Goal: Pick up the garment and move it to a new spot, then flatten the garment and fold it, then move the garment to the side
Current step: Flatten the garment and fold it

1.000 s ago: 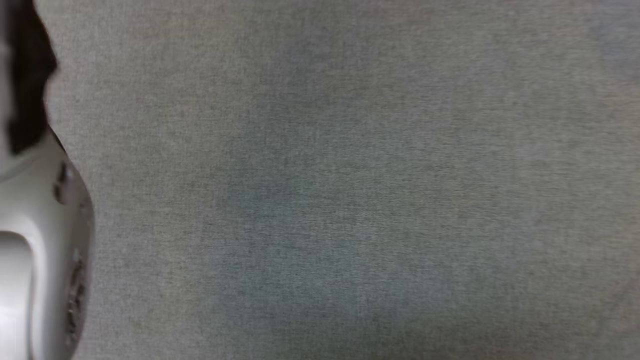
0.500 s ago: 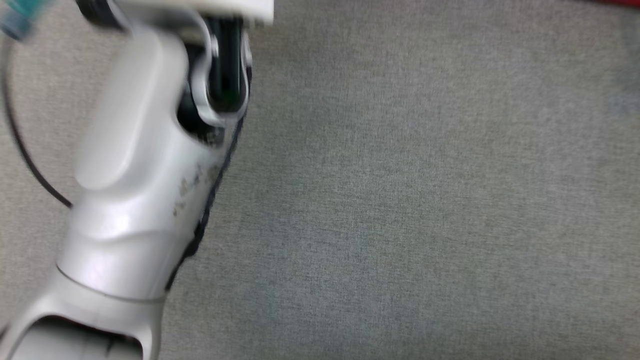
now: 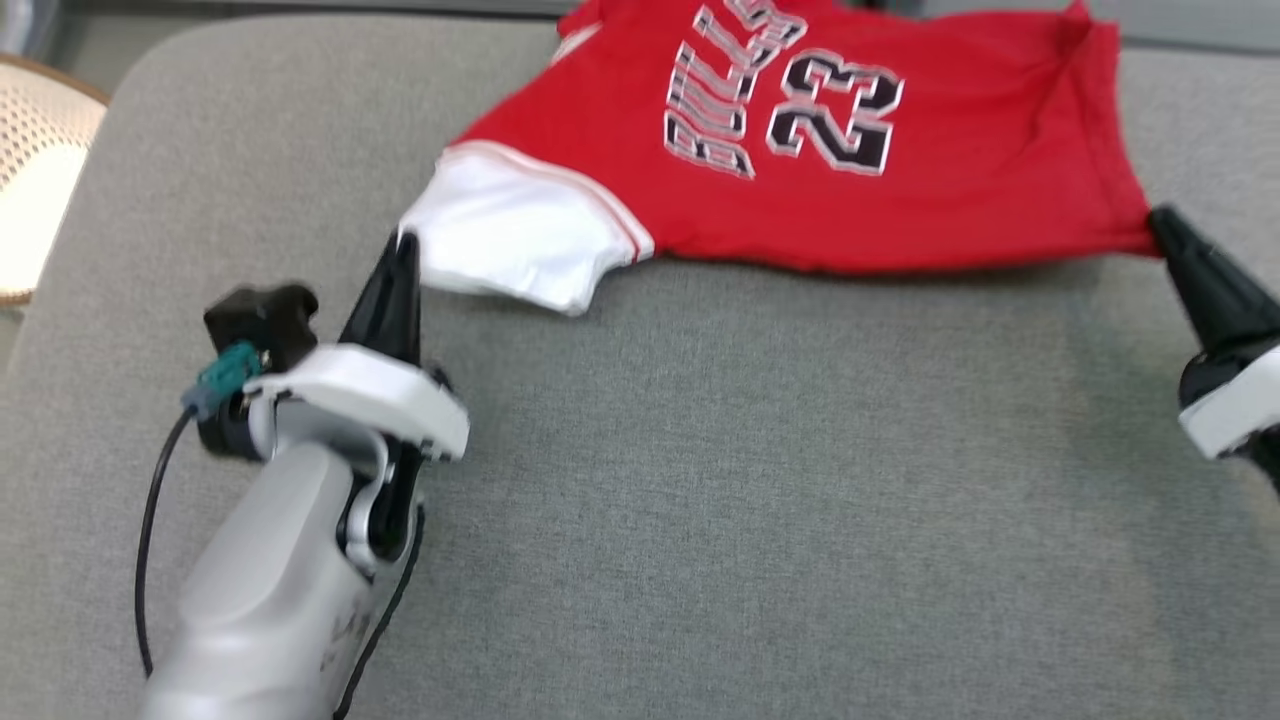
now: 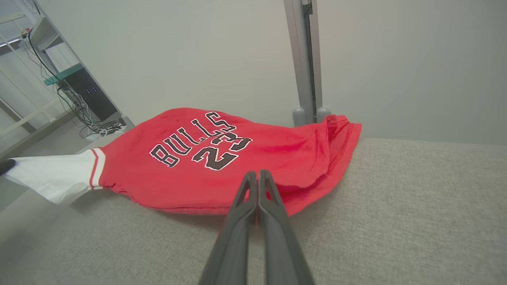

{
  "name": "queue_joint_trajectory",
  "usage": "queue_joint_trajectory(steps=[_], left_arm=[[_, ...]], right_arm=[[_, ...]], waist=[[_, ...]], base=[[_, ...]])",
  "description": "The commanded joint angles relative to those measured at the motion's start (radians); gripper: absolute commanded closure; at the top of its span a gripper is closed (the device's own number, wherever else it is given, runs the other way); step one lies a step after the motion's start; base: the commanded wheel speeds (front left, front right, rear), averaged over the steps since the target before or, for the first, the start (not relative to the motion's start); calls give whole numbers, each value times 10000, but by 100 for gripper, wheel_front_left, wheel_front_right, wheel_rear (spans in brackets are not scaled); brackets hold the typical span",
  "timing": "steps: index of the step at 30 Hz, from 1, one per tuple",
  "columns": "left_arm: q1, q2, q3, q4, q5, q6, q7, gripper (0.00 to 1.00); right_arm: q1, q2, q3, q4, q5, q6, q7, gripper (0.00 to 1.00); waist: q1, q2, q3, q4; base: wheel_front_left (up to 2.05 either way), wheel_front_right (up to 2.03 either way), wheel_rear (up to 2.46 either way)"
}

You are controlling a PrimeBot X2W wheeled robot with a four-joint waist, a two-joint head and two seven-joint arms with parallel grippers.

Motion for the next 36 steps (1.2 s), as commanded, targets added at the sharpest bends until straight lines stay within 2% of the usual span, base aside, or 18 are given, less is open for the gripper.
queue_joint_trajectory(steps=[1, 7, 16, 27, 36], left_arm=[[301, 212, -74, 151, 82, -134, 37, 100], [1210, 767, -432, 432, 81, -605, 385, 100], [2389, 1461, -897, -117, -30, -1148, 1134, 100], [3847, 2340, -1521, -1578, -556, -1629, 2543, 100], [4737, 3472, -2080, -3044, -1106, -1813, 3889, 100]], right_arm=[[227, 98, 158, 159, 86, -4, -5, 100], [691, 505, 892, 770, 376, -4, -5, 100], [1126, 744, 1785, 1394, 1156, -4, 54, 100], [1498, 405, 2750, 1647, 1923, -4, 911, 100], [1775, -101, 3057, 1251, 2223, -4, 2150, 100]], waist=[[0, 0, -631, -121], [0, 0, -1373, -213], [0, 0, -2149, -297], [0, 0, -2862, -352], [0, 0, -3273, -369]], base=[[0, 0, 0], [0, 0, 0], [0, 0, 0], [0, 0, 0], [0, 0, 0]])
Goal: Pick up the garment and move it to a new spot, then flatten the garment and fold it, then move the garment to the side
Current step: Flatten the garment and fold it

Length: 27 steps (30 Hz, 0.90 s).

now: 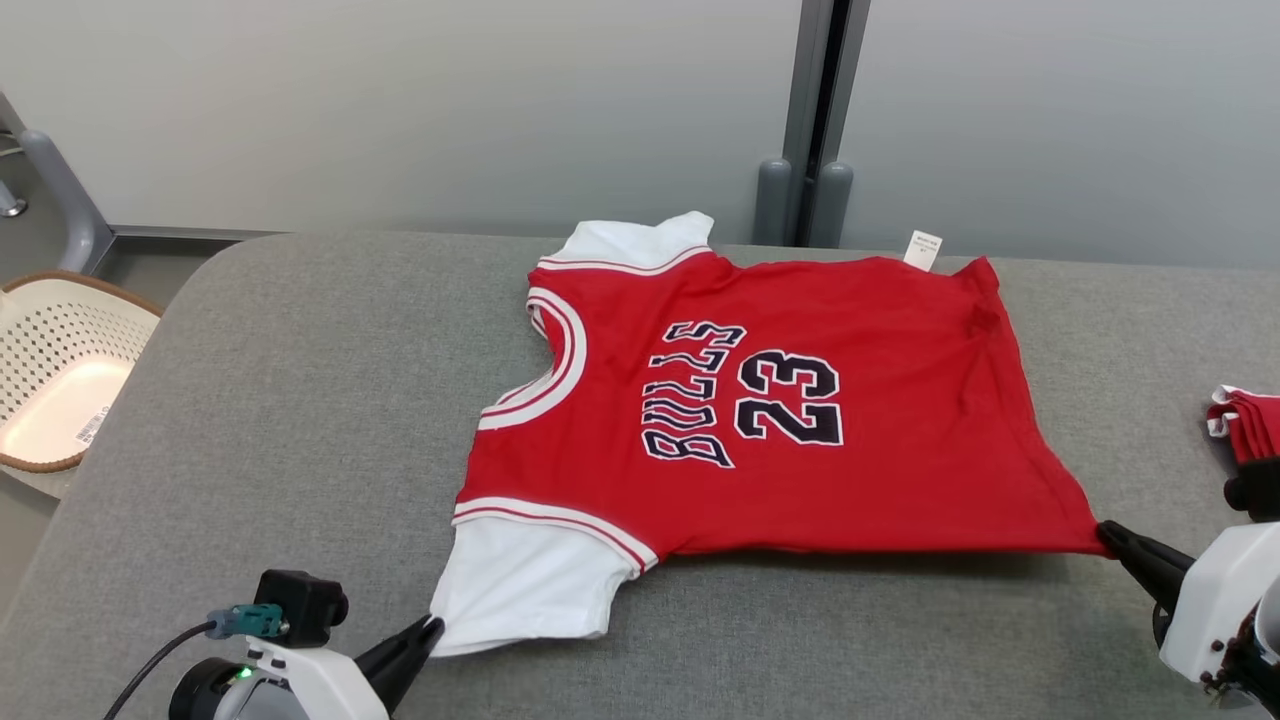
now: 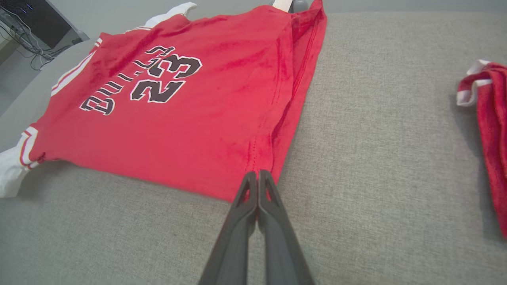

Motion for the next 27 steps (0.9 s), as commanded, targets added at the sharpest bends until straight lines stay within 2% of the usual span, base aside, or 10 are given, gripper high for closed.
queue_joint_trajectory(steps=[1, 6, 18, 23, 27], left_arm=[[215, 284, -24, -255, -183, -20, 220, 100], [594, 886, -174, -1044, -634, -61, 901, 100], [1323, 1793, -509, -2528, -1685, -83, 2422, 100], [1534, 2118, -560, -3164, -2120, 103, 3061, 100], [1550, 2286, -552, -3582, -2090, 304, 3280, 100]], right_arm=[[153, -158, 6, -176, 143, -4, 234, 100], [343, -563, 67, -699, 577, -4, 988, 100], [992, -1281, 125, -1448, 1471, -4, 3079, 100], [1294, -1588, 131, -1873, 1758, -4, 4008, 100], [1210, -1731, -34, -2113, 1831, -4, 4064, 100]], waist=[[0, -1, -87, 3], [0, -1, -224, -3], [0, -1, -361, -44], [0, -1, -361, -74], [0, -1, -309, -126]], base=[[0, 0, 0], [0, 0, 0], [0, 0, 0], [0, 0, 0], [0, 0, 0]])
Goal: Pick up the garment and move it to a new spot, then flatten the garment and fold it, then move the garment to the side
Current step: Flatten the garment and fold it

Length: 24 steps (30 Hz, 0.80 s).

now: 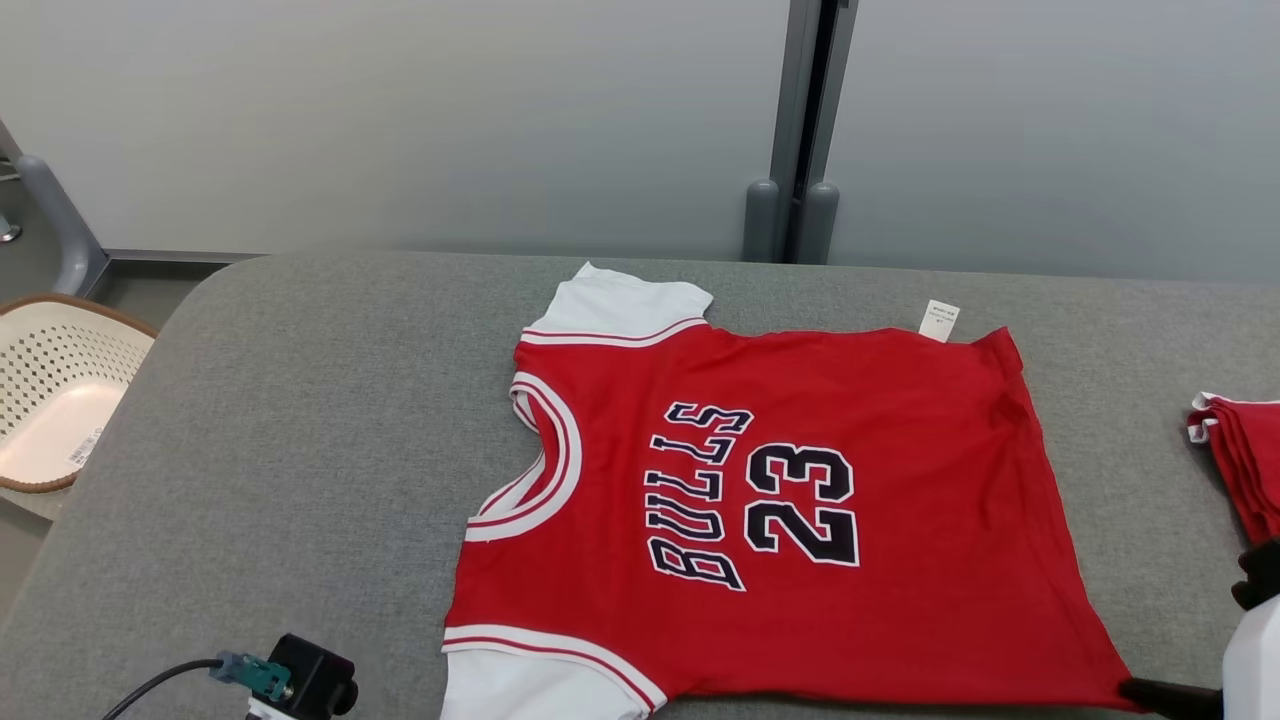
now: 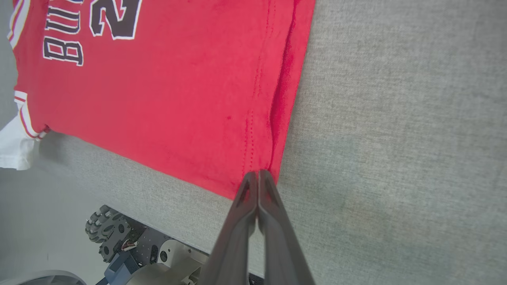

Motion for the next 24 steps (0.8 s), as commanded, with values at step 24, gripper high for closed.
queue_joint_trajectory(steps=[24], left_arm=[[-3031, -803, 937, -131, 1883, 704, -1371, 100]], right_arm=[[-1734, -255, -1288, -63, -672, -4, -317, 100]], waist=[[0, -1, 1317, -225]], base=[[0, 0, 0]])
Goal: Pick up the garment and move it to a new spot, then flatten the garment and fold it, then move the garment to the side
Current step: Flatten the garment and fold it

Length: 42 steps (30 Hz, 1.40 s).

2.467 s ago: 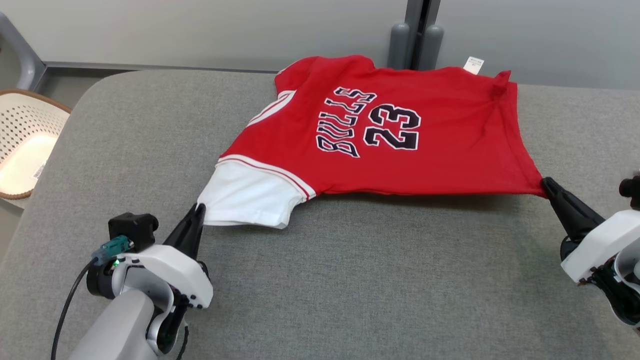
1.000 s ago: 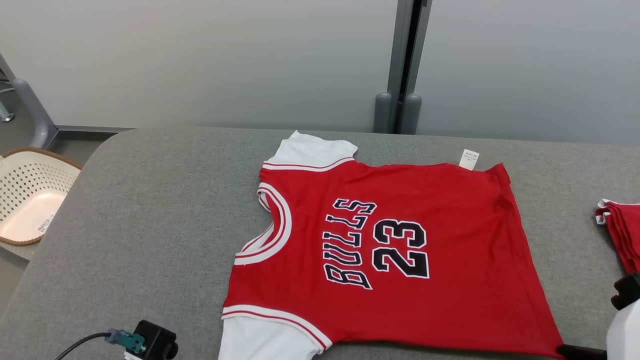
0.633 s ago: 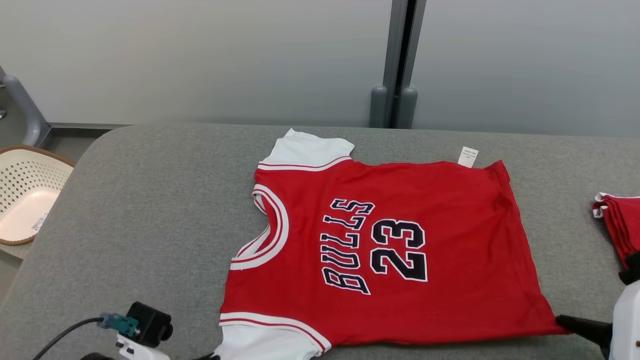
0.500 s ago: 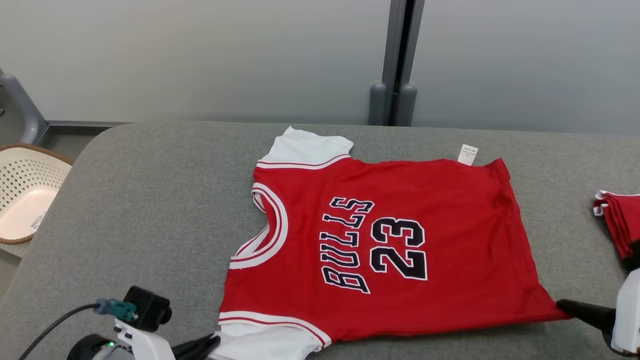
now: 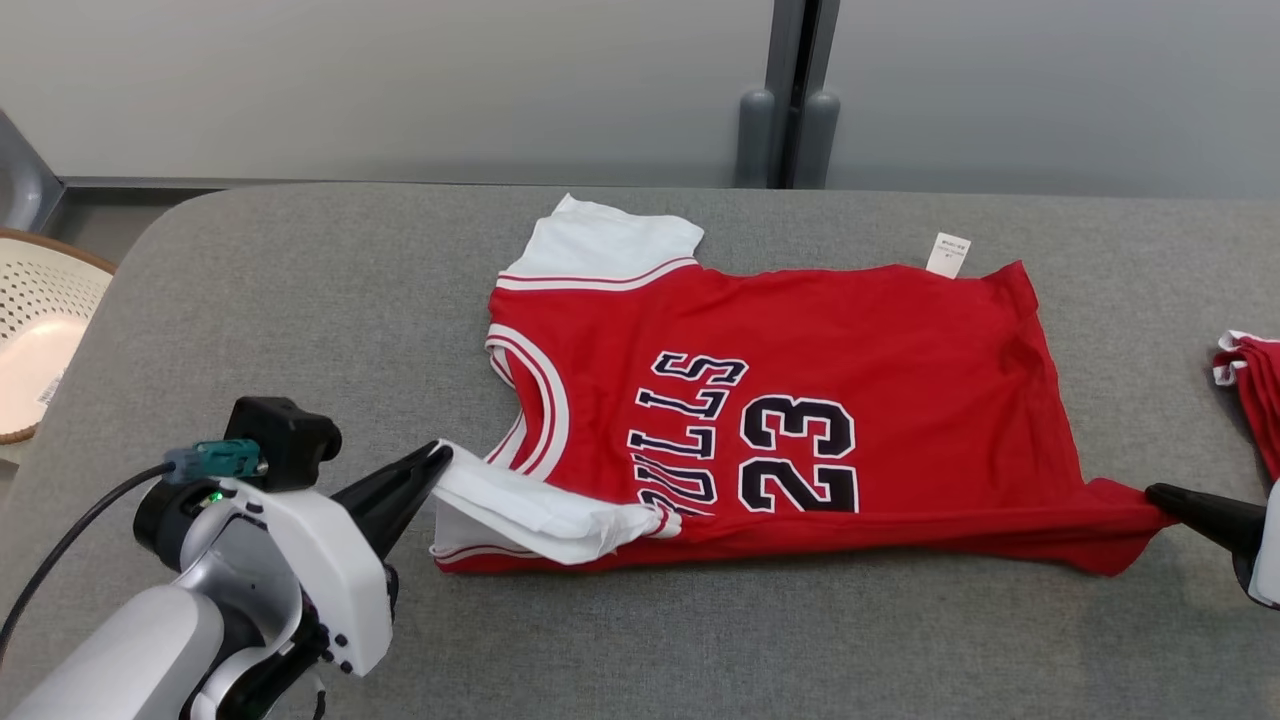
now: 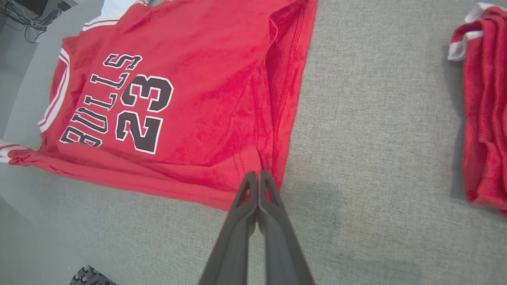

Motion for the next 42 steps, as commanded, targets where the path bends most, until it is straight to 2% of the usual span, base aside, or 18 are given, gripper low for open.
queue_joint_trajectory(steps=[1, 17, 29, 30, 31, 32, 37, 42], left_arm=[[-293, -121, 13, 145, 201, 53, -116, 100], [-2889, -1565, -505, 2501, 1625, 421, -409, 100], [-3802, -2262, -792, 4371, 2305, 727, -931, 99], [-3853, -2316, -834, 4529, 2357, 769, -988, 75], [-3899, -2381, -852, 4673, 2395, 833, -1040, 27], [-3925, -2460, -847, 4799, 2375, 840, -1094, 0], [-3935, -2637, -541, 5110, 2472, 1286, -1903, 0], [-3423, -2876, 107, 4718, 2346, 1973, -3484, 0]], right_arm=[[-146, -7, -58, 18, -107, -4, -95, 100], [-1259, 67, 40, -219, -871, -4, -637, 100], [-1732, 71, 542, -392, -1116, -4, -1448, 100], [-1788, 78, 548, -346, -1165, -4, -1597, 90], [-1790, 95, 586, -313, -1139, -4, -1678, 24], [-1807, 115, 617, -298, -1172, -4, -1837, 0], [-1695, 134, 691, -145, -1411, -4, -3091, 0], [-1389, 211, 502, -51, -1683, -4, -5288, 0]], waist=[[0, 0, 298, -71], [0, 0, 1653, -254], [0, 0, 2021, -320], [0, 0, 2033, -317], [0, 0, 2031, -312], [0, 0, 2022, -308], [0, 0, 1885, -247], [0, 0, 1505, -175]], base=[[0, 0, 0], [0, 0, 0], [0, 0, 0], [0, 0, 0], [0, 0, 0], [0, 0, 0], [0, 0, 0], [0, 0, 0]])
